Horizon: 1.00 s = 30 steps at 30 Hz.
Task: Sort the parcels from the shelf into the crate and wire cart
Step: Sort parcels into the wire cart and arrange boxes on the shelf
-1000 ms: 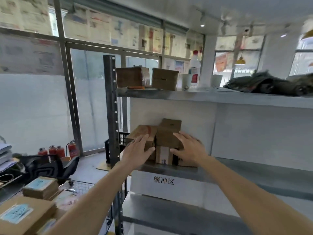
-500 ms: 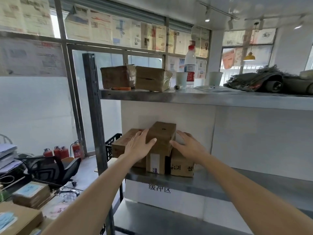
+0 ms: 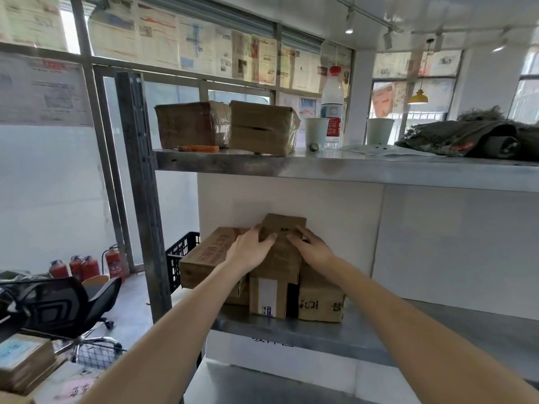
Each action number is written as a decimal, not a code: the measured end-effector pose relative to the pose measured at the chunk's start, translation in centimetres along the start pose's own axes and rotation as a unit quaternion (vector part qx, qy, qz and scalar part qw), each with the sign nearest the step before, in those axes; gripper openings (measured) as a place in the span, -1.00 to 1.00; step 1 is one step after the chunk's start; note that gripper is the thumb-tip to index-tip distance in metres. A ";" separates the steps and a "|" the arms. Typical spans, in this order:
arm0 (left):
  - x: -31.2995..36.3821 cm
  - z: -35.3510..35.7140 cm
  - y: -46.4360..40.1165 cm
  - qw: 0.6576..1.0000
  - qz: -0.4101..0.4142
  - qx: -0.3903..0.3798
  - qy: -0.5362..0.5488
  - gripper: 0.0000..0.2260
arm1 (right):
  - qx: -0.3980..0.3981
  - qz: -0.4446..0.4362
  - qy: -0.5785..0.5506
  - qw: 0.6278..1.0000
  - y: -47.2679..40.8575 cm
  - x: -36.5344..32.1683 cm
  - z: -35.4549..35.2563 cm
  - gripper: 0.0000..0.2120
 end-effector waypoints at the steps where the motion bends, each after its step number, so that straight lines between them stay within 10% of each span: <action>1: 0.1 0.1 0.0 1.000 0.001 -0.001 0.009 -0.48 | 0.003 0.000 -0.015 1.000 0.1 0.0 0.0 -0.37; 12: 2.0 1.1 3.8 0.989 -0.038 -0.002 0.145 -0.17 | 0.055 -0.103 0.016 0.993 2.7 -1.6 -3.4 -0.24; 23: 5.0 2.4 14.1 0.904 -0.052 0.017 0.424 -0.78 | -0.013 -0.151 -0.112 0.982 8.4 -2.6 -7.8 -0.32; 30: 3.1 2.2 21.4 0.908 -0.099 0.127 0.386 -0.25 | -0.077 -0.188 -0.072 0.976 13.3 -3.4 -6.4 -0.51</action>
Point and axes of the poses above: each hand's wrist, its own y-axis away from the middle knuckle, its own z-axis out of the palm, x = y × z, the point moved 2 cm from there along -y, towards the middle knuckle, and after that the axes turned 14 degrees about -z, right-handed, at the moved point
